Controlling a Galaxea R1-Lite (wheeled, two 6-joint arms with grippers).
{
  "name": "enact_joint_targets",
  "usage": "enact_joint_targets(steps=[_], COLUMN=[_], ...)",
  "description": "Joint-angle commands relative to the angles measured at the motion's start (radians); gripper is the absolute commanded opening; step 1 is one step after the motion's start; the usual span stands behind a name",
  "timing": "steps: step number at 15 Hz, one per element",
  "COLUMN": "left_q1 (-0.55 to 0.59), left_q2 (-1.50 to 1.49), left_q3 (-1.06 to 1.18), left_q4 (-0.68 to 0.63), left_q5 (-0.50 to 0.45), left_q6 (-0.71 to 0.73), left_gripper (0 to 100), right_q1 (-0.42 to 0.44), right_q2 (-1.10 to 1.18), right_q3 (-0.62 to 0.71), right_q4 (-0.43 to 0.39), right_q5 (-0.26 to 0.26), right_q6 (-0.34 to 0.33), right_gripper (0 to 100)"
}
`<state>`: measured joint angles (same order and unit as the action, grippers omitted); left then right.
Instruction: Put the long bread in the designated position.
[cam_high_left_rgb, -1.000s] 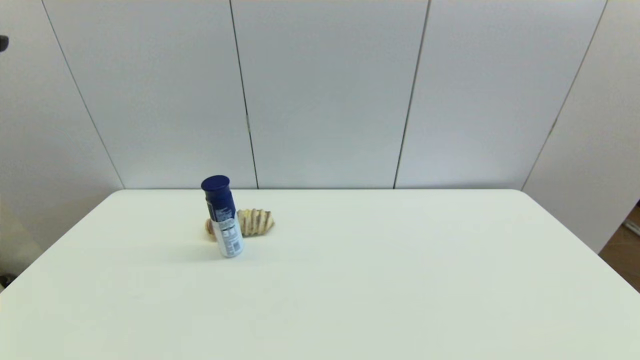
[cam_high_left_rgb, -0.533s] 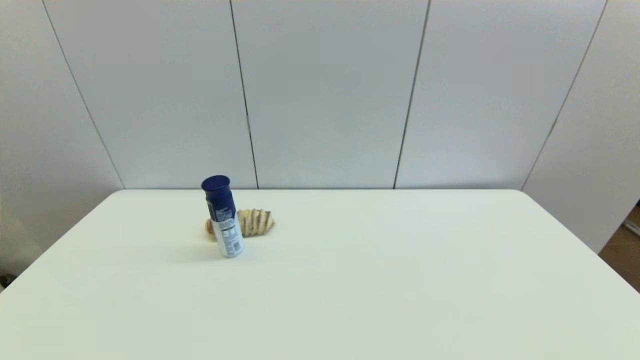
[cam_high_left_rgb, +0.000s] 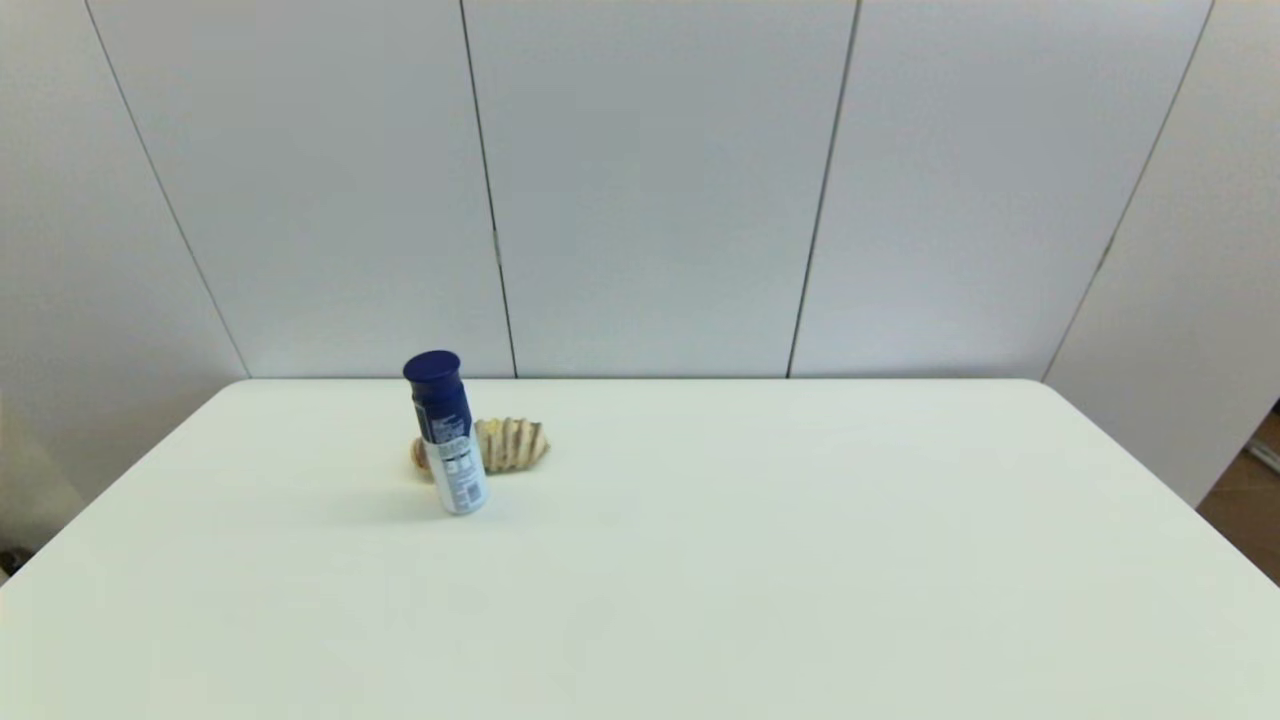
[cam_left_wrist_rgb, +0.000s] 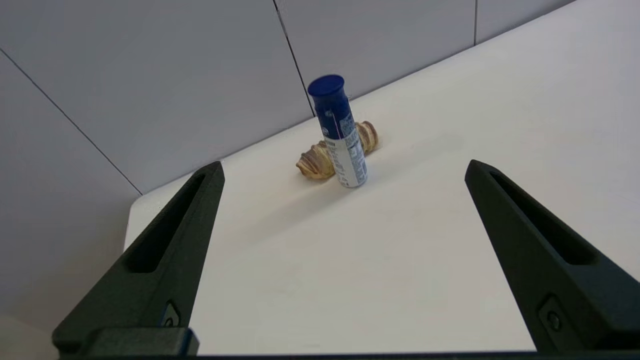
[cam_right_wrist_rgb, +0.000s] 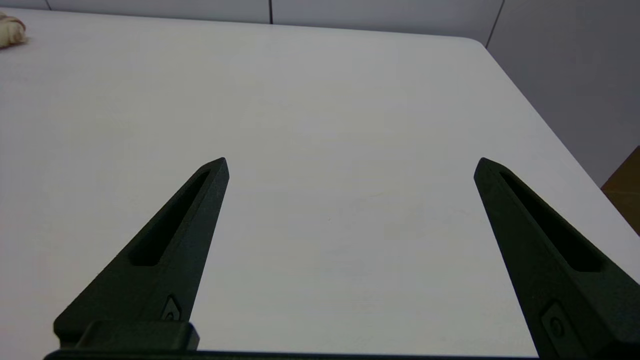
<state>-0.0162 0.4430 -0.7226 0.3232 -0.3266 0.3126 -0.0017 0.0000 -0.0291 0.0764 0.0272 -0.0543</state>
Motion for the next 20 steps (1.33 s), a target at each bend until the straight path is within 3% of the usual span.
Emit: enact_joint_targets(steps=[1,10,13,16,20], left_q1=[0.001,0.015,0.015,0.015,0.015], left_q2=[-0.187,-0.443,-0.443,-0.443,-0.443], left_q3=[0.233,0.566,0.649,0.726,0.723], left_q4=[-0.151,-0.185,-0.266,-0.349,-0.325], left_q5=[0.087,0.12,0.173,0.322,0.319], left_q6=[-0.058,-0.116,-0.162,-0.196,-0.214], left_gripper=[100,100,100,100,100], right_q1=[0.0,0.0,0.0,0.0,0.0], right_q2=[0.002,0.002,0.002,0.002,0.002], right_q3=[0.0,0.0,0.0,0.0,0.0], right_q4=[0.0,0.0,0.0,0.0,0.0], right_q5=[0.0,0.0,0.0,0.0,0.0], right_q6=[-0.001,-0.001,-0.001,-0.001,-0.001], right_gripper=[100,100,100,100,100])
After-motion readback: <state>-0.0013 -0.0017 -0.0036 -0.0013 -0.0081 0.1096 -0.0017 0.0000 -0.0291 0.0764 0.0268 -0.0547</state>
